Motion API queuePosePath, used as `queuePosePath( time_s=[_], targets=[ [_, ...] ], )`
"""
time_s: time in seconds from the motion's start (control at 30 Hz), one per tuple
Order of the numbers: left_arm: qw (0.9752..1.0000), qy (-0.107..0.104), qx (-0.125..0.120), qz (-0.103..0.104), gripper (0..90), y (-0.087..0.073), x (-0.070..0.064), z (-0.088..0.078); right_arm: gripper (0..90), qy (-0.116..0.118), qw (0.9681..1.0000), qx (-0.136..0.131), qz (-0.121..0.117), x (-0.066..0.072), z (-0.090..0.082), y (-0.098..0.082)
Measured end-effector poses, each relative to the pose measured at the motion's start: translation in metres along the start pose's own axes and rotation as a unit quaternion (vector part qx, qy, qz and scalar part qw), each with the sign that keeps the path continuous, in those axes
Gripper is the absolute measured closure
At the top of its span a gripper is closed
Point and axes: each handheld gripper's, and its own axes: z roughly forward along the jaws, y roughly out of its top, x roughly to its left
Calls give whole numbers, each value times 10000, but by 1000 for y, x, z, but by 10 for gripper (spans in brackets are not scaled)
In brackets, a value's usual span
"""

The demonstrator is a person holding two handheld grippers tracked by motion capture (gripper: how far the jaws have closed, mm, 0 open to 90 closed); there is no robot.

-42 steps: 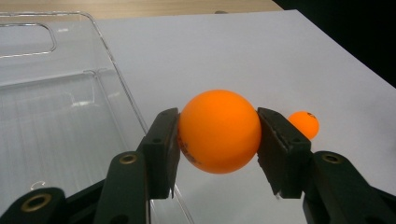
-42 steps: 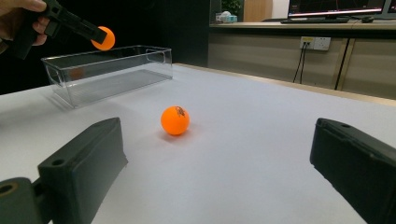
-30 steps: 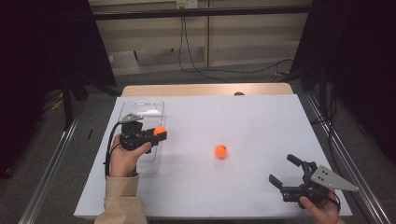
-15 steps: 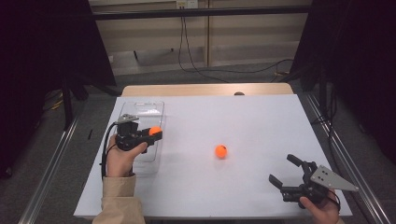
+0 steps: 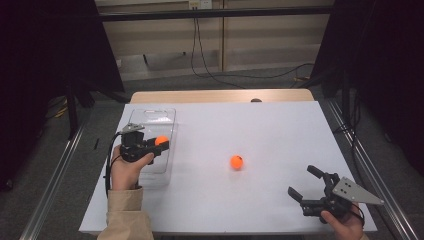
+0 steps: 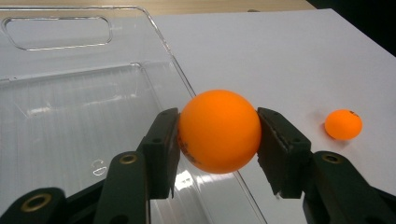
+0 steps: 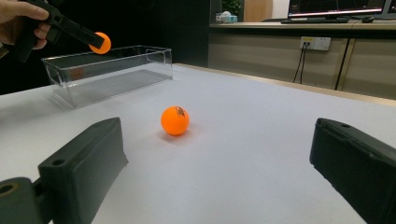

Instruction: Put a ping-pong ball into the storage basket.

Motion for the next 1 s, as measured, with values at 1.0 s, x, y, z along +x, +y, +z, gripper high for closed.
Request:
queuePosePath(
  time_s=[1.0],
  targets=[
    [9982, 594, 51, 87, 509, -11, 21, 0, 29, 4, 10000, -13, -17, 0, 0, 0]
  ],
)
